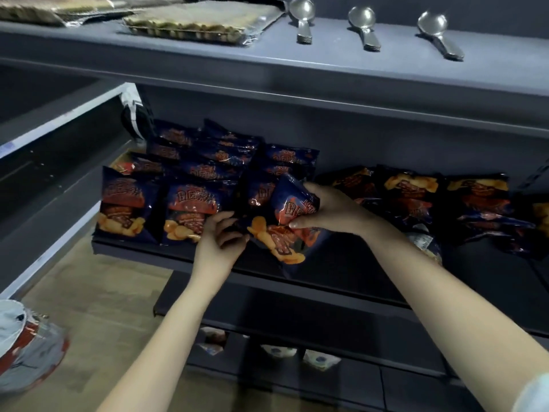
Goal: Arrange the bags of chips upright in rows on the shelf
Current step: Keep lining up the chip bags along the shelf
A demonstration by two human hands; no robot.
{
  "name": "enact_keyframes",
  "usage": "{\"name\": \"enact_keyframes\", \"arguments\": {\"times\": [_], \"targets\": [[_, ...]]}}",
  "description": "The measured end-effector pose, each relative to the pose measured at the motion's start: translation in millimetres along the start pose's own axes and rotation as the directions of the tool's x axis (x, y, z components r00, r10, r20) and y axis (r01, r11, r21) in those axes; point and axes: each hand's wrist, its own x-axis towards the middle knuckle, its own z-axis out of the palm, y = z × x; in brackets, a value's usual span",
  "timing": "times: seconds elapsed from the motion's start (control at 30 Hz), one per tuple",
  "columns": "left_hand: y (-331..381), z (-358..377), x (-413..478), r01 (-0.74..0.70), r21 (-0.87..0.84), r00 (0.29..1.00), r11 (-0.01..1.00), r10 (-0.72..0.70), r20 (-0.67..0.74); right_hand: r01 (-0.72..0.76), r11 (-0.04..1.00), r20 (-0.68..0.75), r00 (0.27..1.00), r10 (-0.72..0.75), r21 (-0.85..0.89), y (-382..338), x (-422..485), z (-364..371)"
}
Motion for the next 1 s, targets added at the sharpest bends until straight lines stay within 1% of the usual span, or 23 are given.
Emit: {"name": "enact_keyframes", "arguments": {"times": [0.07, 0.13, 0.2, 0.23, 0.33, 0.4, 0.43, 0.47, 0.57, 0.6, 0.63, 0.67, 0.73, 0.83, 0.9, 0.93, 1.0], "targets": [[-6.7, -6.6, -4.4, -0.052, 0.136, 0.999, 0.989, 0.053, 0.000, 0.024, 0.998, 0.036, 0.999, -0.022, -0.062, -6.7, 9.3, 1.5], [-12.1, -14.0, -6.5, -0.104, 0.238, 0.995, 0.966, 0.102, 0.022, 0.056, 0.991, 0.033, 0.998, -0.052, -0.119, -13.3, 16.2, 6.7], [-17.6, -21.5, -5.6, -0.175, 0.347, 0.984, 0.921, 0.161, 0.069, 0.061, 0.978, 0.012, 0.998, -0.060, -0.201, -17.3, 22.7, 14.3], [-20.6, -24.7, -4.9, -0.217, 0.409, 0.976, 0.886, 0.193, 0.100, 0.055, 0.960, -0.019, 0.998, -0.063, -0.274, -18.3, 25.8, 18.8], [-30.2, -33.9, -4.2, -0.283, 0.533, 0.959, 0.797, 0.232, 0.162, -0.024, 0.837, -0.112, 0.993, -0.044, -0.547, -23.5, 31.3, 31.5], [-37.6, -40.8, -4.4, -0.317, 0.588, 0.948, 0.744, 0.244, 0.202, -0.002, 0.775, -0.093, 0.993, -0.074, -0.632, -27.4, 32.2, 40.3], [-41.4, -44.5, -4.5, -0.348, 0.626, 0.937, 0.698, 0.254, 0.238, 0.015, 0.750, -0.083, 0.992, -0.094, -0.661, -29.4, 32.0, 44.6], [-44.7, -48.2, -4.7, -0.392, 0.674, 0.920, 0.627, 0.273, 0.281, 0.027, 0.726, -0.082, 0.990, -0.115, -0.687, -29.0, 33.0, 49.5], [-50.4, -55.8, -5.1, -0.510, 0.796, 0.850, 0.327, 0.331, 0.409, 0.014, 0.649, -0.129, 0.977, -0.172, -0.760, -24.5, 33.2, 63.2], [-50.9, -56.6, -5.0, -0.537, 0.806, 0.827, 0.249, 0.344, 0.444, 0.008, 0.636, -0.150, 0.969, -0.194, -0.772, -22.8, 33.3, 67.7], [-51.3, -56.8, -4.8, -0.561, 0.804, 0.806, 0.197, 0.353, 0.476, 0.000, 0.626, -0.174, 0.960, -0.217, -0.780, -21.3, 32.7, 72.6], [-52.0, -57.2, -4.2, -0.580, 0.797, 0.790, 0.167, 0.355, 0.500, -0.010, 0.616, -0.205, 0.947, -0.246, -0.788, -19.6, 31.1, 77.9], [-56.1, -59.2, -2.7, -0.603, 0.785, 0.772, 0.142, 0.349, 0.531, -0.035, 0.589, -0.272, 0.908, -0.319, -0.807, -13.6, 27.5, 90.3], [-61.2, -62.4, -2.0, -0.619, 0.775, 0.769, 0.130, 0.305, 0.563, -0.055, 0.610, -0.378, 0.827, -0.416, -0.791, -4.3, 19.1, 108.7], [-61.7, -62.8, -1.6, -0.623, 0.772, 0.768, 0.126, 0.285, 0.573, -0.067, 0.616, -0.422, 0.785, -0.453, -0.785, -4.2, 13.7, 116.3], [-61.6, -62.6, -1.4, -0.623, 0.772, 0.769, 0.126, 0.279, 0.575, -0.075, 0.628, -0.438, 0.779, -0.448, -0.775, -4.2, 12.3, 119.4], [-61.2, -62.1, -1.8, -0.621, 0.772, 0.772, 0.132, 0.269, 0.575, -0.092, 0.669, -0.454, 0.801, -0.390, -0.738, -4.0, 9.8, 124.3]]}}
